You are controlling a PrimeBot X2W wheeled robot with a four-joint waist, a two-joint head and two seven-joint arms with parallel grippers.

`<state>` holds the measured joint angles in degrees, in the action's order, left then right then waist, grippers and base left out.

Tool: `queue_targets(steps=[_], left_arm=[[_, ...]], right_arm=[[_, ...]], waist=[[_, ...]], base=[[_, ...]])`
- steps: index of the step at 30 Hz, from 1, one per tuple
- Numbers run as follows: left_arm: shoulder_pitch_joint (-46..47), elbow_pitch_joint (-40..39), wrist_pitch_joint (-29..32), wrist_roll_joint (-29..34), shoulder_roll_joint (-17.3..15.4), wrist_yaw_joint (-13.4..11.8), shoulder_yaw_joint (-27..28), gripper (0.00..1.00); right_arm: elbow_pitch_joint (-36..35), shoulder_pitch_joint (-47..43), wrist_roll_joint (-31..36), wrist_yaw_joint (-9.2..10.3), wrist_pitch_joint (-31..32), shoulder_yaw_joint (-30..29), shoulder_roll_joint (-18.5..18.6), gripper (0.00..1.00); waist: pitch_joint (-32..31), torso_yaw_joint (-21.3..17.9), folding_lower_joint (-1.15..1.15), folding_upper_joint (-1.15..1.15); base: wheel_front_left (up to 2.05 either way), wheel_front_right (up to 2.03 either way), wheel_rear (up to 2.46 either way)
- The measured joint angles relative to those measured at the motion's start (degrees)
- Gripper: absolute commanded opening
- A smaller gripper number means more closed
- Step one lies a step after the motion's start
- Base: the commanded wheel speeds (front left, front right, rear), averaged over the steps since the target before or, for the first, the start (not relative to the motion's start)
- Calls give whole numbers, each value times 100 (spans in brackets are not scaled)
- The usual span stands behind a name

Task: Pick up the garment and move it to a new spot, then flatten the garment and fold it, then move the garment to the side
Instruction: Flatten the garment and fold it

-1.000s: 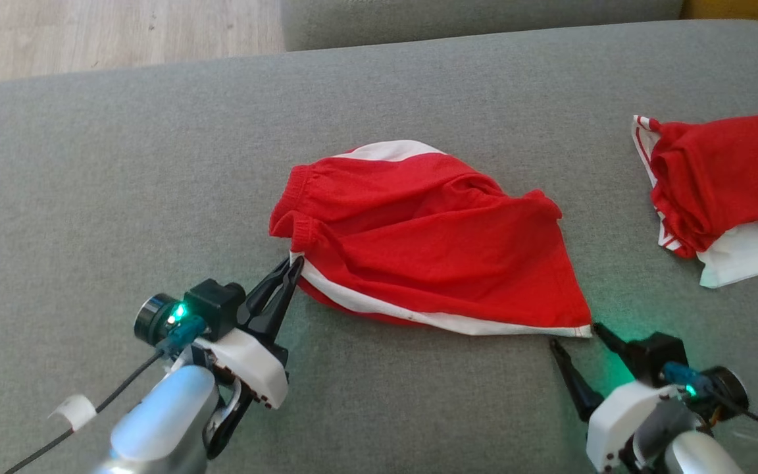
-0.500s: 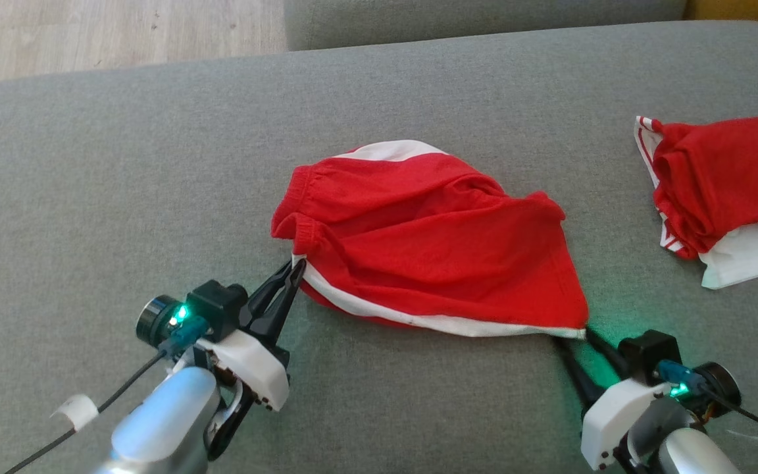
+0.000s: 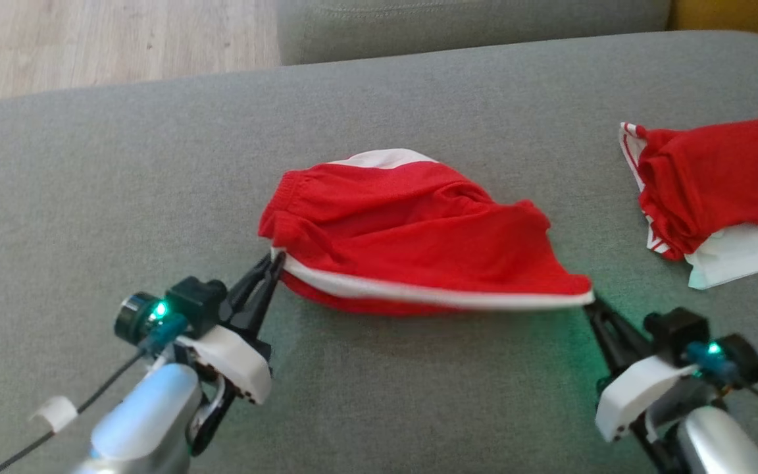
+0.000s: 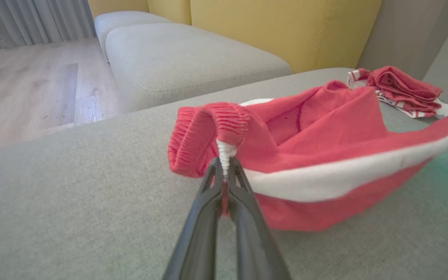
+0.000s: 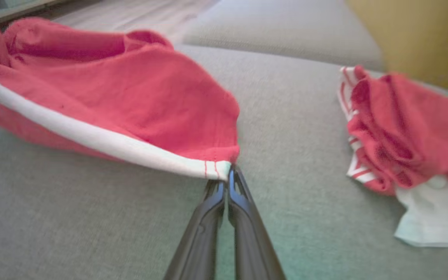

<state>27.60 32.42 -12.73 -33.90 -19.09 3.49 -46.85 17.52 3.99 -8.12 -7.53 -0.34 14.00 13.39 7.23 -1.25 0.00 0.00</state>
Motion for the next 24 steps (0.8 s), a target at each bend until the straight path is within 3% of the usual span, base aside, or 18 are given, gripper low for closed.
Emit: queue_targets(steps=[6,11,24], left_arm=[[3,-410,-32,-91,-196,-4,167,0],[140,-985,-38,-156,-408,-107,427,0],[881,-2220,4,-182,-608,-714,988,0]], right_arm=[[-681,68,63,0,-136,-274,40,0],[-1238,620,63,0,-168,-380,242,0],[-1405,2045,163,0,-216,-644,358,0]], waist=[[-159,-64,0,0],[-327,-85,0,0],[-754,-82,0,0]], base=[[0,0,0],[0,0,0],[0,0,0]])
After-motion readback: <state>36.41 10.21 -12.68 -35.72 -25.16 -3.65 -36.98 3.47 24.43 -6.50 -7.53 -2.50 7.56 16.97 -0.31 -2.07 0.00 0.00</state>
